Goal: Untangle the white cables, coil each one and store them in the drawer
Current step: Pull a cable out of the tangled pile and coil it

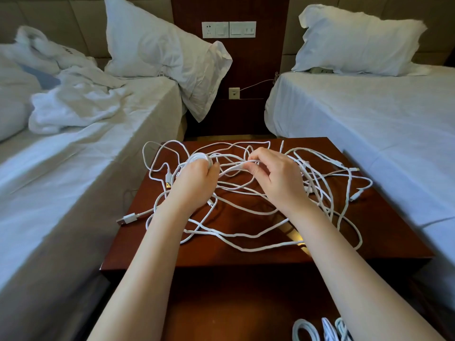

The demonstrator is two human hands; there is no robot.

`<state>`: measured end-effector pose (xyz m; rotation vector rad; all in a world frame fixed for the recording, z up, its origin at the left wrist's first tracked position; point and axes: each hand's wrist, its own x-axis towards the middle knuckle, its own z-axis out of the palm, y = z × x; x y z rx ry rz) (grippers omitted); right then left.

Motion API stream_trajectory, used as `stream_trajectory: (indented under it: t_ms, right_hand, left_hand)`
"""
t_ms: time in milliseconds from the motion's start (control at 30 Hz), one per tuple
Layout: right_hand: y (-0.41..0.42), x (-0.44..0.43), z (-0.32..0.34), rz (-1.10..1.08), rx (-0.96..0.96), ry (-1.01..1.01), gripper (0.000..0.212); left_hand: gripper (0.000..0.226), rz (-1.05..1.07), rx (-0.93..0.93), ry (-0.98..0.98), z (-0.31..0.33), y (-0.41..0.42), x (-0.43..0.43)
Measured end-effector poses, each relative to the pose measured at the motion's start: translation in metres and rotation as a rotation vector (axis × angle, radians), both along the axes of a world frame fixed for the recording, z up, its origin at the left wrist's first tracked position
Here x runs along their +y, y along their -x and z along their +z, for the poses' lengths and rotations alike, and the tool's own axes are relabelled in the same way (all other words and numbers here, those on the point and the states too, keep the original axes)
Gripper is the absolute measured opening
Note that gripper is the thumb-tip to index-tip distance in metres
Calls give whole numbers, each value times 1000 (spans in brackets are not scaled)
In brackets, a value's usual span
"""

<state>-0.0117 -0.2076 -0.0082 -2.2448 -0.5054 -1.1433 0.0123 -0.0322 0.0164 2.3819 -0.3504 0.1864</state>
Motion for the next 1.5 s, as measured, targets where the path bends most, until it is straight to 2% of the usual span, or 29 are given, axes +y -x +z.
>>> stream_trajectory:
  t_ms: [67,167,267,433,533,633,767,933,1033,1167,1267,1333,1433,1500]
  right_hand:
    - [0,0,0,-9,-7,-3,30]
    - [-1,-2,1,-14,-7,-26,34]
    - [-2,-5,1,-27,1,-32,34]
    - [-1,-5,2,36,46,-64,43]
    - [1,0,1,99,119,-68,55]
    - [1,4,2,185,202,-76,54]
    - [5,5,9,249,273,-99,26]
    - [7,6,9,211,400,-112,17]
    - [10,7,11,257,399,-136,5]
    - [10,6,11,249,405,-112,10]
    - [7,7,5,177,513,-53,13]
    - [6,9,2,142,570,-5,25]
    - [7,11,-1,131,644,88,25]
    - [9,13,-3,141,696,118,30]
  left_hand:
    - [46,-80,64,76,2,2,-1]
    - [53,-239,255,197,6,6,-1]
    - [52,-432,403,288,11,12,0]
    - [42,-727,540,466,17,15,5]
    - [39,-837,613,563,21,16,7]
    - [37,-898,644,619,24,17,6]
    - [38,-919,627,724,27,21,0]
    - [43,-907,604,941,32,32,-17]
    - [45,-894,550,1023,32,36,-26]
    - [49,-867,457,1170,31,38,-35]
    - [48,-793,401,1253,32,34,-32]
    - [46,-787,363,1286,31,31,-30]
    - [28,-636,238,1328,32,29,-27]
    - [27,-517,134,1351,33,24,-19]
